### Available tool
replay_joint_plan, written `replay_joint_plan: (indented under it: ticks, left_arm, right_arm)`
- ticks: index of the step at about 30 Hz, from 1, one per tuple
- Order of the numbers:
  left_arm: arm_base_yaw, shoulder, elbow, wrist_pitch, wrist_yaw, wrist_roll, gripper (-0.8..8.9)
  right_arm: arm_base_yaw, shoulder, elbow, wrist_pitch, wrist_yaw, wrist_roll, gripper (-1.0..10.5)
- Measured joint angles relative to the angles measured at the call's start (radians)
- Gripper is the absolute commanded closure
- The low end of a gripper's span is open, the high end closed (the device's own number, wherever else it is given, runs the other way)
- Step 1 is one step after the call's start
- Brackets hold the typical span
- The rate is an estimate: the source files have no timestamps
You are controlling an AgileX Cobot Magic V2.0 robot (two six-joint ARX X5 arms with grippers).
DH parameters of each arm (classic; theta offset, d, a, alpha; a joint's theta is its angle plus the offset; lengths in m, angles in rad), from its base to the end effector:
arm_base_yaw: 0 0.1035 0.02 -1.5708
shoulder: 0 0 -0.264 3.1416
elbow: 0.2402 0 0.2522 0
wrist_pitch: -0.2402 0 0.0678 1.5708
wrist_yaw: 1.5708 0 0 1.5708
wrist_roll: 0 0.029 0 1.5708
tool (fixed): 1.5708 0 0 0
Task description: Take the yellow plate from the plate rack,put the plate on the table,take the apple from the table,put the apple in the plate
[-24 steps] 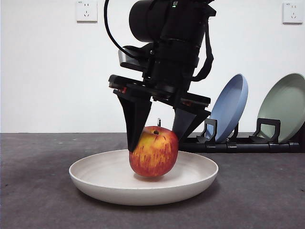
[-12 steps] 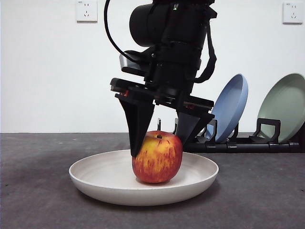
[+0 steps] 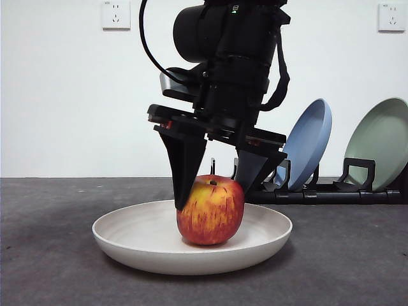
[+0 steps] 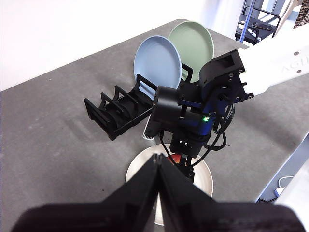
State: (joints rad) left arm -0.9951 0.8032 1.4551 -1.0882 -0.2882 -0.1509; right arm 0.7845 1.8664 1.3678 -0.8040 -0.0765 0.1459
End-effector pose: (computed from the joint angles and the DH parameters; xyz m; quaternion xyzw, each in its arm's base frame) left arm 0.0514 -0.0640 0.4494 0.0601 0.1984 -0.3239 0.9231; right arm 0.2577 0.2604 0.1983 -0.1569 0.5913 0.2896 0.7361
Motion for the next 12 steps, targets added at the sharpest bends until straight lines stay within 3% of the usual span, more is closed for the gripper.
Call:
replay_joint_plan:
  ticks: [12]
  left_arm:
    - [0.000, 0.000, 0.000, -0.012, 0.000, 0.000, 8.22]
  right_arm:
    - [0.000, -0.010, 0.028, -0.044, 0.006, 0.001, 4.0]
